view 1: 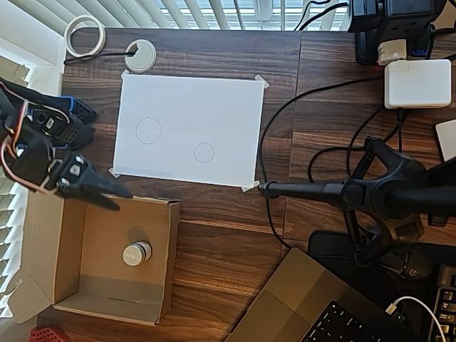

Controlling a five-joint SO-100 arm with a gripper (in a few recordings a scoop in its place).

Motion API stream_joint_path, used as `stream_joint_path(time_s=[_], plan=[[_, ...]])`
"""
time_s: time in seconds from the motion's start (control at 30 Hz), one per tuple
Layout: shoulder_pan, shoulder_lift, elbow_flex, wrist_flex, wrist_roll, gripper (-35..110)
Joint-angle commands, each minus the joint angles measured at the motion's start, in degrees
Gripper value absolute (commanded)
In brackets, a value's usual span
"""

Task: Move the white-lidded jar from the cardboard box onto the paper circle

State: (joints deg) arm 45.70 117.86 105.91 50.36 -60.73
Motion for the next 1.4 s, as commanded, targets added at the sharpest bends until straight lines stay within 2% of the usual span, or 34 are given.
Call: stream_joint_path(time_s=[0.0, 0.27, 0.47, 0.87, 1.37], plan=[[10.72, -6.33, -6.06, -4.83, -17.84, 43], [19.34, -27.95, -19.34, -8.17, -38.23, 44], [18.19, -41.92, -26.19, -14.41, -43.59, 50], [14.06, -41.04, -12.3, -23.03, -49.57, 56], [13.8, -37.09, -5.62, -24.87, -49.39, 53]])
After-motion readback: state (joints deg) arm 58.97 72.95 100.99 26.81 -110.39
